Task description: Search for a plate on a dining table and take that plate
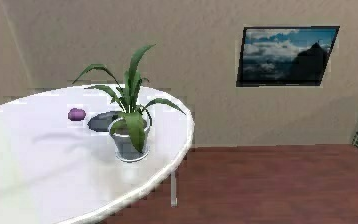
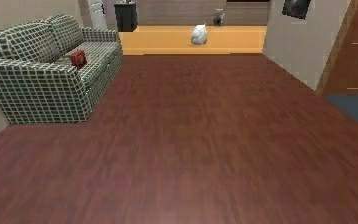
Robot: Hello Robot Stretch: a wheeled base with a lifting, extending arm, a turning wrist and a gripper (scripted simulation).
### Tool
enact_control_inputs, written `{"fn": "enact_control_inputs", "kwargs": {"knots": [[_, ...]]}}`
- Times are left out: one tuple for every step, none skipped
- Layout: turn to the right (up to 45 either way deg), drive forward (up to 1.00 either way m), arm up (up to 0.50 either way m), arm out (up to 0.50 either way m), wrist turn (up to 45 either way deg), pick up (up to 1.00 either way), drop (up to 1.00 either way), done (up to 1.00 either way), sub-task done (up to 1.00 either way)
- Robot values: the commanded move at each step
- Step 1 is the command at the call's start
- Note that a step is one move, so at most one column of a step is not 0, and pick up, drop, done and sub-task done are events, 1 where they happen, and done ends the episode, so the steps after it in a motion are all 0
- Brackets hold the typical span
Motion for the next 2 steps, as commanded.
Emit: {"fn": "enact_control_inputs", "kwargs": {"knots": [[18.0,0.00,0.00,0.00,0.0,0.00,0.00,0.00,0.00],[0.0,0.75,0.00,0.00,0.0,0.00,0.00,0.00,0.00]]}}
